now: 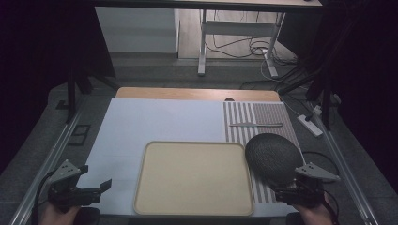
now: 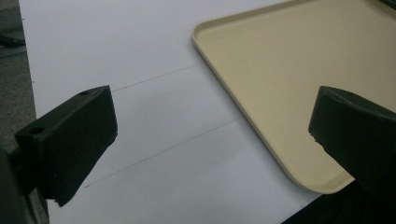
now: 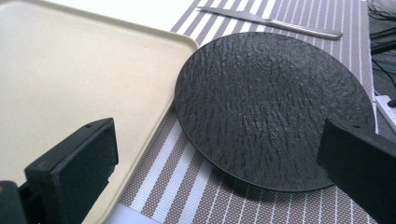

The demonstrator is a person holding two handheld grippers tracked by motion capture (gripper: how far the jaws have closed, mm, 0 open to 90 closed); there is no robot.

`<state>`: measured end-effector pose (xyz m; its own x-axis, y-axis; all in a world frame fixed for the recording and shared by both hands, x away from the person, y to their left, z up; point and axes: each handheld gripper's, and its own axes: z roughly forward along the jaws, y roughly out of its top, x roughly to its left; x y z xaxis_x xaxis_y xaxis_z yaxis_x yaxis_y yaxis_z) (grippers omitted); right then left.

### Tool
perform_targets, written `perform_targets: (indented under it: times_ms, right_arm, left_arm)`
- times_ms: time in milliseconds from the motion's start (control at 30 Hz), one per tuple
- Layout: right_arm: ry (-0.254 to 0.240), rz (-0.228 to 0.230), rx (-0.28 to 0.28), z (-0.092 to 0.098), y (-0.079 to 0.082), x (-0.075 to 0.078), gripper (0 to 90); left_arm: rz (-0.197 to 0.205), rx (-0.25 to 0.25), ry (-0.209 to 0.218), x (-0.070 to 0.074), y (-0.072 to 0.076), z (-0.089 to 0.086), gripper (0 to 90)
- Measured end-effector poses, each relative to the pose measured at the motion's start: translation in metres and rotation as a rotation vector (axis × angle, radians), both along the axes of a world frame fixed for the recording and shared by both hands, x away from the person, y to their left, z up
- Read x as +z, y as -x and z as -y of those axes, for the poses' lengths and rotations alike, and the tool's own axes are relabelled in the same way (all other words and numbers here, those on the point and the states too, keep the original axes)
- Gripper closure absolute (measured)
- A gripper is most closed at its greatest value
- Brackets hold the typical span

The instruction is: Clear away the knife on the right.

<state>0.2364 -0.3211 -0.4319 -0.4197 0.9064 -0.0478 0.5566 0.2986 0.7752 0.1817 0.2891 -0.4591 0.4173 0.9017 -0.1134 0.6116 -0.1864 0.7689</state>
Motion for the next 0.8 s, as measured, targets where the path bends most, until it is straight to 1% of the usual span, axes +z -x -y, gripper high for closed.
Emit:
perform_targets:
  times_ms: [67,133,167,233,300,333,433,467,500,533,700,800]
  right_arm:
    - [0.006,-0.003,0.008,-0.0007,-0.0001,-0.0002,0.0]
    - [0.023,0.001,0.013,-0.0026,0.0003,-0.0004,0.0]
    - [0.035,0.0,0.025,-0.0037,0.0003,-0.0007,0.0]
    - [0.036,-0.004,0.031,-0.0044,0.0001,-0.001,0.0]
    - [0.037,-0.011,0.038,-0.0044,-0.0006,-0.0012,0.0]
    - [0.037,-0.012,0.037,-0.0044,-0.0008,-0.0013,0.0]
    - [0.039,-0.016,0.04,-0.0048,-0.0009,-0.0015,0.0]
    - [0.042,-0.018,0.042,-0.0051,-0.001,-0.0015,0.0]
    - [0.042,-0.018,0.042,-0.0051,-0.001,-0.0015,0.0]
    - [0.046,-0.02,0.04,-0.0053,-0.0012,-0.0016,0.0]
    - [0.05,-0.02,0.035,-0.0056,-0.0012,-0.0016,0.0]
    - [0.05,-0.028,0.046,-0.0059,-0.0018,-0.0018,0.0]
  left_arm:
    - [0.0,-0.002,-0.005,0.0002,0.0002,0.0006,1.0]
    - [0.001,-0.004,-0.011,0.0002,0.0002,0.0012,0.9]
    - [0.001,-0.004,-0.013,0.0002,0.0002,0.0013,0.8]
    - [0.003,-0.002,-0.01,0.0002,0.0004,0.0012,0.7]
    - [0.007,-0.001,0.009,0.0005,0.0009,-0.0001,0.6]
    - [0.007,-0.001,0.009,0.0005,0.0009,-0.0001,0.5]
    - [0.012,-0.01,0.054,0.0009,0.0012,-0.0009,0.4]
    - [0.01,-0.01,0.041,0.0009,0.0009,0.0007,0.4]
    - [0.01,-0.01,0.041,0.0009,0.0009,0.0007,0.4]
    - [0.005,-0.011,0.029,0.0009,0.0006,0.0022,0.4]
    - [-0.003,-0.017,0.022,0.0005,-0.0002,0.003,0.5]
    - [-0.011,-0.017,0.023,0.0001,-0.001,0.003,0.8]
